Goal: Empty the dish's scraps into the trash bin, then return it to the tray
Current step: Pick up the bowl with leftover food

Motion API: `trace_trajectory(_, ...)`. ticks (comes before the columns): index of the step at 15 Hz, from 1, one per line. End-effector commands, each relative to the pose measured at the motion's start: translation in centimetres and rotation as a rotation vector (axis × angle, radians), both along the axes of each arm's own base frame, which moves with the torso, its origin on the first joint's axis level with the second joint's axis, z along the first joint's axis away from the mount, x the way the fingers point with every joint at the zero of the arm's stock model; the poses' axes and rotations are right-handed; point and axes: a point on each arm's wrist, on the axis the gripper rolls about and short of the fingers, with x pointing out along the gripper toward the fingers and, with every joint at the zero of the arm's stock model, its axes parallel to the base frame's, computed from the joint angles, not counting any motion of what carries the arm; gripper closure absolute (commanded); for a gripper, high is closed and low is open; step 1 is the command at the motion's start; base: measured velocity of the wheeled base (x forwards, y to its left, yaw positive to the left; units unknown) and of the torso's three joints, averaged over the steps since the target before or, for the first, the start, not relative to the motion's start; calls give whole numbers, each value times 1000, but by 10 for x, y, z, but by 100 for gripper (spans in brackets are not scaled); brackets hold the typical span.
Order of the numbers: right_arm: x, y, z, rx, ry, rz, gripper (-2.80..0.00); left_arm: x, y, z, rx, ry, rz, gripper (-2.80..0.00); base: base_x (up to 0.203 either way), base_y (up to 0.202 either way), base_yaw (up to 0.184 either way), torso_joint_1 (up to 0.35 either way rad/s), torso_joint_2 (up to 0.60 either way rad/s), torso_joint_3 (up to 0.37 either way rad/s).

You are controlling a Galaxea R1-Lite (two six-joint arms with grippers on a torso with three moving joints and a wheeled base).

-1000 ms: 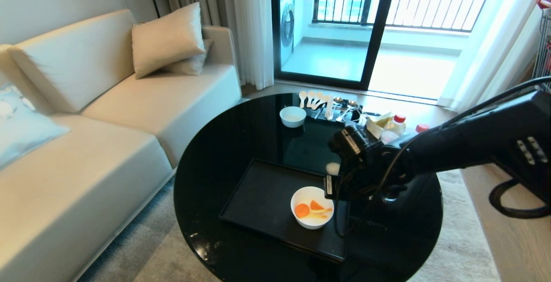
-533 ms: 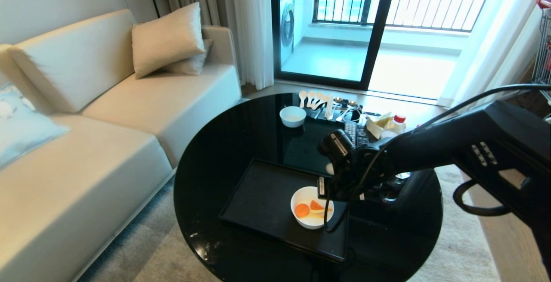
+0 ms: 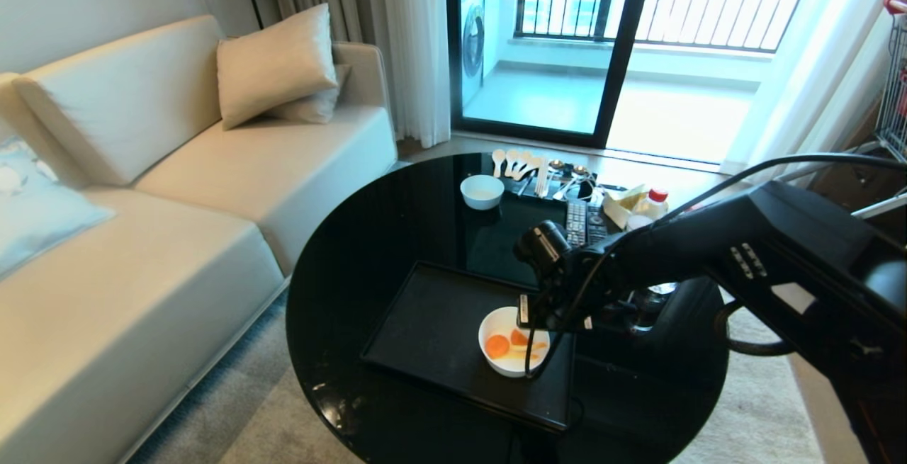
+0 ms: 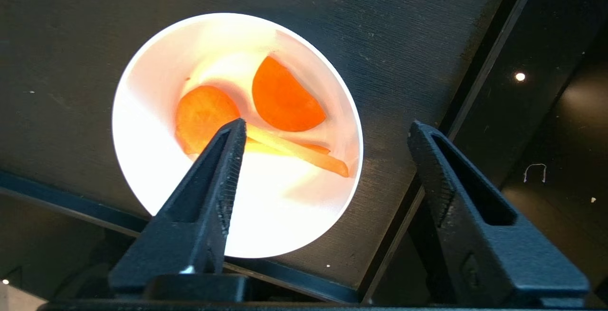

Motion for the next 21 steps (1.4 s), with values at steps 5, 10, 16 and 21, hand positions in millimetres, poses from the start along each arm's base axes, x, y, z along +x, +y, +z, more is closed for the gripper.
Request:
trace_trajectory(5, 21, -6, -24, -79, -10, -25, -280, 0, 0, 0, -1, -1, 1, 0, 0, 0, 0, 0, 0, 0)
trace_trajectory(10, 31, -4, -38, -82, -7, -32, -280, 0, 0, 0, -1, -1, 1, 0, 0, 0, 0, 0, 0, 0)
trace_trajectory(16, 39, -6, -48, -82, -6, -45, -280, 0, 0, 0, -1, -1, 1, 0, 0, 0, 0, 0, 0, 0)
trace_trajectory(21, 44, -5, -45, -72, -23, -49, -280, 0, 0, 0, -1, -1, 1, 0, 0, 0, 0, 0, 0, 0)
